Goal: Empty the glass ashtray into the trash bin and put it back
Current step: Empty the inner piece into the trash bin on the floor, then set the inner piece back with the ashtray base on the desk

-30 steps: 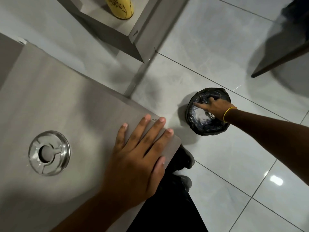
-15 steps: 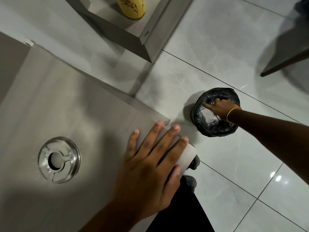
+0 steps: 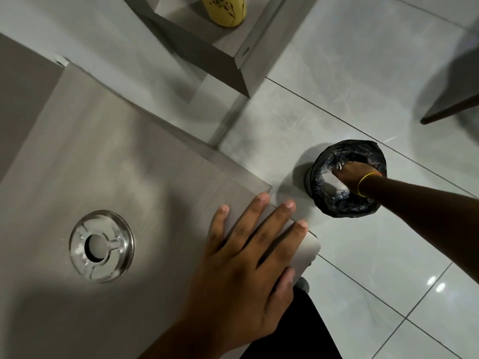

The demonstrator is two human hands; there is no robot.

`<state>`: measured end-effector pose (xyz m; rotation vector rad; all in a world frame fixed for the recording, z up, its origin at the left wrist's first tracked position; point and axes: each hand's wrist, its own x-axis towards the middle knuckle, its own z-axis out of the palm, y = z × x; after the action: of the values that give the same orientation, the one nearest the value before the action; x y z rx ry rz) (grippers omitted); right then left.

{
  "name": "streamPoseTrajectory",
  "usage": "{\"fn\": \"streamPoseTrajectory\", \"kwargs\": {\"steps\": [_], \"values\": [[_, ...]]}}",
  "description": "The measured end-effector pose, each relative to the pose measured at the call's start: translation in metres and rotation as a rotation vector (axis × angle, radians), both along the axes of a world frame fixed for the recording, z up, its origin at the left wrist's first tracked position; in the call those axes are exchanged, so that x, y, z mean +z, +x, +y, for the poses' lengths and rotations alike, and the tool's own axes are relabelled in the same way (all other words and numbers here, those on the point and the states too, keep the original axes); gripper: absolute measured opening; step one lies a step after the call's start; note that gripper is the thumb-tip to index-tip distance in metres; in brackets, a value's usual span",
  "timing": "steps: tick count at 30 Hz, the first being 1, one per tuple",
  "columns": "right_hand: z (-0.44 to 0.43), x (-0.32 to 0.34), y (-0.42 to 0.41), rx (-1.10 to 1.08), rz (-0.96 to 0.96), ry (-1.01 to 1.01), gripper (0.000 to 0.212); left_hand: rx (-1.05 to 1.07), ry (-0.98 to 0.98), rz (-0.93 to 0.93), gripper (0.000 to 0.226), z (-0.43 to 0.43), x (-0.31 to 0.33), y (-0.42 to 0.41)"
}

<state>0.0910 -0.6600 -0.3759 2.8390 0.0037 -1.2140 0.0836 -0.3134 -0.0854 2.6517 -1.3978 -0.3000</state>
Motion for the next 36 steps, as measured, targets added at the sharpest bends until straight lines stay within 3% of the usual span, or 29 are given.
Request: {"fn": "streamPoseTrajectory", "kwargs": {"steps": [7, 10, 15, 18, 23, 28, 32, 36], "values": [[-0.015, 0.039, -0.015, -0.814, 0.028, 0.182, 0.064, -0.018, -0.012, -0.02, 0.06, 0.002, -0.006, -0.002], [-0.01, 0.093, -0.033, -0.98, 0.02, 0.217, 0.074, 0.028, 0.006, -0.037, 0.063, 0.002, -0.006, -0.002], [0.018, 0.188, -0.055, -1.232, -0.232, 0.343, 0.028, 0.239, 0.028, -0.042, 0.067, 0.0, -0.003, -0.009], [0.044, 0.259, -0.051, -1.185, -0.375, 0.381, 0.015, 0.387, 0.004, -0.027, 0.068, 0.005, 0.002, -0.021], [0.117, 0.367, -0.024, -0.869, -0.675, 0.485, 0.019, 0.659, 0.019, -0.013, 0.064, 0.054, 0.01, -0.057], [0.225, 0.412, 0.017, -0.671, -0.543, 0.719, 0.022, 1.153, -0.017, -0.06, 0.06, 0.141, 0.022, -0.093], [0.318, 0.41, 0.039, -0.688, -0.42, 0.933, 0.032, 1.365, -0.005, -0.134, 0.062, 0.213, 0.023, -0.093], [0.403, 0.392, 0.045, -0.564, -0.379, 0.966, 0.035, 1.482, 0.005, -0.161, 0.064, 0.267, 0.014, -0.097]]}}
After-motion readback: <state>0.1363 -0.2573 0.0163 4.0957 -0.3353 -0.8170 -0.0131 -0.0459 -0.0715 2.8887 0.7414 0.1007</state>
